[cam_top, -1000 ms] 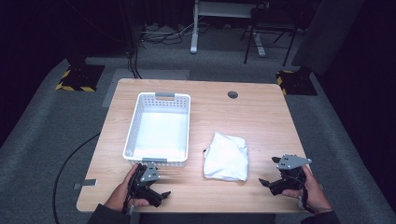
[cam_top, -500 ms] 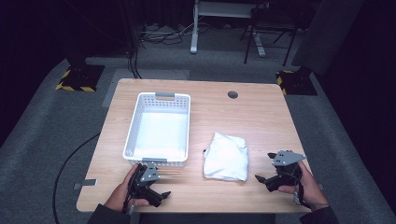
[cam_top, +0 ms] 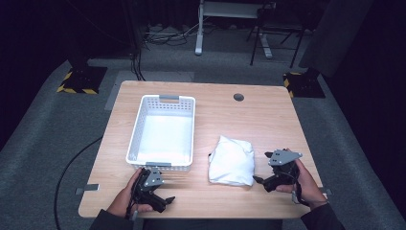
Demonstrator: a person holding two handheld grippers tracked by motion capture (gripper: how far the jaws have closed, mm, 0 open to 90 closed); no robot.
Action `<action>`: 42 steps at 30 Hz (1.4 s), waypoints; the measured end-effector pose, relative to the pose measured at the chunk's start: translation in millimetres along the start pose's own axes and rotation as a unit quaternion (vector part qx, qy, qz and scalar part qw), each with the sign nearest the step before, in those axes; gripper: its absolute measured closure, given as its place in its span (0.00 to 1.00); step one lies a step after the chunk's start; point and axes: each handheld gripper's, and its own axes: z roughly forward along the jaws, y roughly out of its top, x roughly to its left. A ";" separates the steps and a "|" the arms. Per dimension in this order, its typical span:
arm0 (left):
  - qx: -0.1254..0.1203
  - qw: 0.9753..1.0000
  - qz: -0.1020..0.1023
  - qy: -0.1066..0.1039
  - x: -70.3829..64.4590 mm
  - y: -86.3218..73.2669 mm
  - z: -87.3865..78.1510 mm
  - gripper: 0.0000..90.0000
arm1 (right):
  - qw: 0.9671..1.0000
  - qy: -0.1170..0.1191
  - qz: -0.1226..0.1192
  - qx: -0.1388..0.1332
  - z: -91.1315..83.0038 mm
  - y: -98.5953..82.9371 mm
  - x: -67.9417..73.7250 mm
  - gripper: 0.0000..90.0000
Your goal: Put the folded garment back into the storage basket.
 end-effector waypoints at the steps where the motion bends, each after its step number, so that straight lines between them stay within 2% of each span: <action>1: 0.000 1.000 0.000 0.000 0.1 0.0 0.0 0.01 | 1.000 0.001 0.001 0.001 1.2 1.2 0.0 0.04; 16: 0.000 1.000 0.000 0.001 0.0 0.0 -0.1 0.01 | 1.000 0.012 -0.018 0.008 16.3 11.9 1.3 0.04; 22: 0.000 1.000 0.000 0.000 0.1 0.0 -0.1 0.01 | 1.000 0.016 -0.016 0.015 23.7 14.1 -0.2 0.04; 34: 0.000 1.000 0.000 0.000 0.0 0.0 -0.1 0.01 | 0.999 0.028 -0.027 0.027 40.2 20.0 0.6 0.04; 37: 0.000 1.000 0.000 0.000 0.1 0.0 -0.1 0.01 | 0.999 0.024 -0.029 0.031 43.6 21.2 1.0 0.04; 42: 0.000 1.000 0.000 0.000 0.1 0.0 -0.1 0.01 | 0.998 0.034 -0.032 0.035 51.2 23.5 2.4 0.04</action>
